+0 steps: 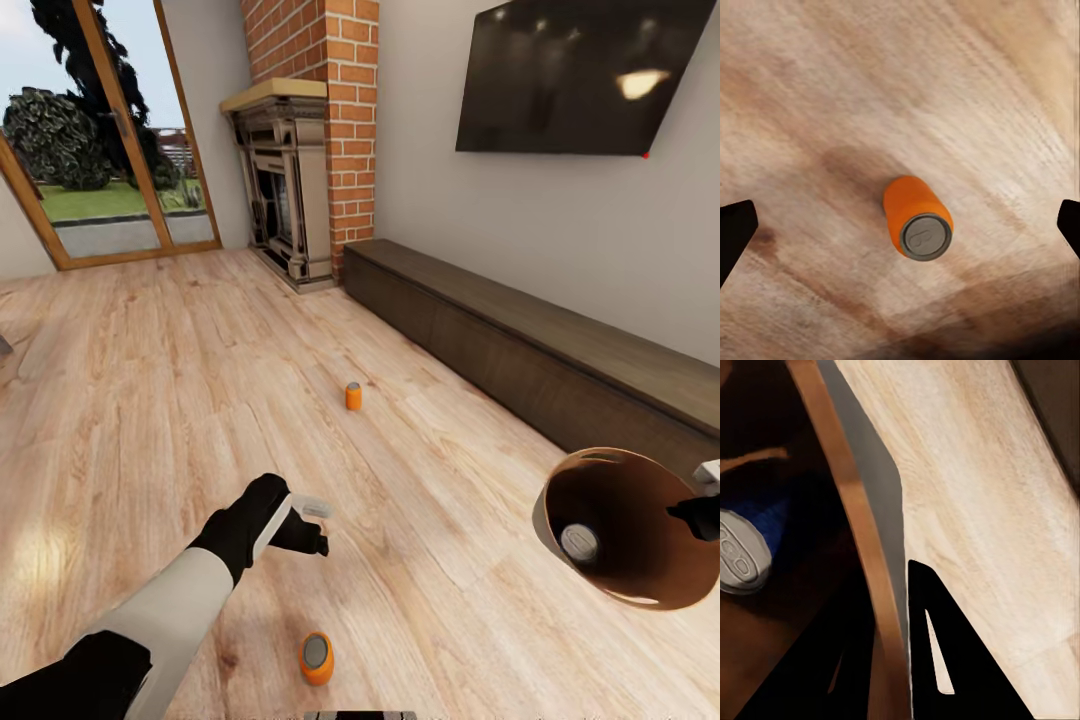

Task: Put the three can of soda from the living room inside the tash can in the kitchen.

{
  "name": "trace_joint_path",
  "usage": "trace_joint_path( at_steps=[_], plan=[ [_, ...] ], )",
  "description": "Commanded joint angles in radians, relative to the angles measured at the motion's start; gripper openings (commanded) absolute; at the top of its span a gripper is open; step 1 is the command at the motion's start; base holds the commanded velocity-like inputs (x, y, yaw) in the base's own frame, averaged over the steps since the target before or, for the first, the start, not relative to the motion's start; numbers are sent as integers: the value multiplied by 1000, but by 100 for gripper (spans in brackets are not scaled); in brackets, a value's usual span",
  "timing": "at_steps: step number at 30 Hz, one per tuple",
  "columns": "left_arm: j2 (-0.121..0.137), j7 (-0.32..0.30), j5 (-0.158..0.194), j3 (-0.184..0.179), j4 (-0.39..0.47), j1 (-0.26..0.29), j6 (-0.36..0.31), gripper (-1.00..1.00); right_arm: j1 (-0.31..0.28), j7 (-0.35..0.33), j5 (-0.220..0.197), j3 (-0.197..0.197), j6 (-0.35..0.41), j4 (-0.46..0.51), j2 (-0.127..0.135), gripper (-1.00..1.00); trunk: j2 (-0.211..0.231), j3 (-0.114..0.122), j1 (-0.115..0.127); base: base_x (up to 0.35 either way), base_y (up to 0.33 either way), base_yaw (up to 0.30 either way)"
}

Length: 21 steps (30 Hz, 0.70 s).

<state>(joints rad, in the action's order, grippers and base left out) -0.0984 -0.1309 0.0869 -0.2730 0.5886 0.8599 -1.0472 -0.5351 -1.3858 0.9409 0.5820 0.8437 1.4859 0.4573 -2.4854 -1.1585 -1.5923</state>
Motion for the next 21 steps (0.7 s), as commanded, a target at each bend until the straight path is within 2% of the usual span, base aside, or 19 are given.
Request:
trace_joint_path(
  at_steps=[1, 3, 8, 17, 21],
  plan=[
    [-3, 6, 0, 0, 0, 0, 0, 100, -2, -7, -5, -11, 17, 1, 5, -100, -7, -3, -4, 0, 0, 0],
    [-10, 20, 1, 0, 0, 0, 0, 100, -3, -8, -5, -39, 33, 1, 14, -100, -15, -10, -8, 0, 0, 0],
    [-17, 33, 3, 1, 4, -1, 7, 100, -5, -9, -5, -67, 49, 2, 22, -100, -16, -26, -10, 0, 0, 0],
    [-18, 35, 4, 1, 10, -4, 40, 100, -5, -9, -5, -71, 52, 2, 23, -100, -16, -26, -10, -15, 0, 0],
    [-18, 35, 4, 0, 11, -4, 50, 100, -5, -9, -5, -71, 52, 2, 23, -100, -16, -26, -10, -151, 0, 0]
  ],
)
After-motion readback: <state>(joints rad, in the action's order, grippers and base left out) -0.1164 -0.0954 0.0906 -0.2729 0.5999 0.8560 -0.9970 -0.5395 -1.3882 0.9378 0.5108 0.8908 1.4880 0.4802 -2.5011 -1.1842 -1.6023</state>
